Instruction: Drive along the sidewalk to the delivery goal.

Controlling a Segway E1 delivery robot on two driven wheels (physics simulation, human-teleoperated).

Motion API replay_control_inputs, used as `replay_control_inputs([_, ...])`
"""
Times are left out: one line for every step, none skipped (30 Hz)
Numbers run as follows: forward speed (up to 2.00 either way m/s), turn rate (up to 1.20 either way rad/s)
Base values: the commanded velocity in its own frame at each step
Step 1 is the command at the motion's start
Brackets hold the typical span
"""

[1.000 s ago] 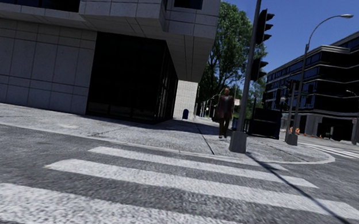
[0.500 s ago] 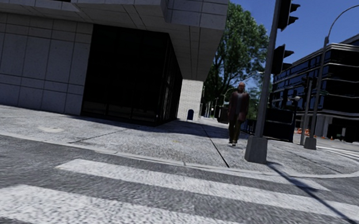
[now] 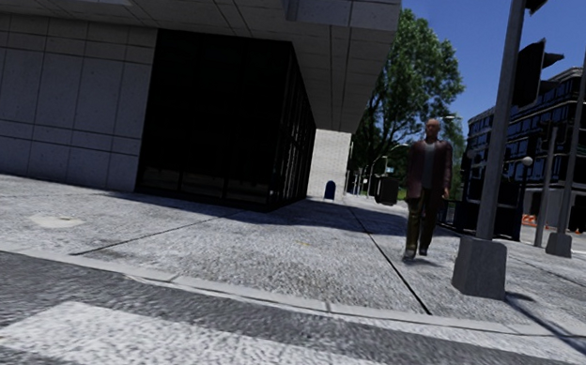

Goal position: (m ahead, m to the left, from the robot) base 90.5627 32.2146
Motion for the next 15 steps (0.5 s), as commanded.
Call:
replay_control_inputs([2.0, 0.0])
replay_control_inputs([2.0, 0.0])
replay_control_inputs([2.0, 0.0])
replay_control_inputs([2.0, 0.0])
replay_control_inputs([2.0, 0.0])
replay_control_inputs([2.0, 0.0])
replay_control_inputs([2.0, 0.0])
replay_control_inputs([2.0, 0.0])
replay_control_inputs([2.0, 0.0])
replay_control_inputs([2.0, 0.0])
replay_control_inputs([2.0, 0.06])
replay_control_inputs([2.0, 0.15])
replay_control_inputs([2.0, 0.15])
replay_control_inputs([2.0, 0.24])
replay_control_inputs([2.0, 0.26])
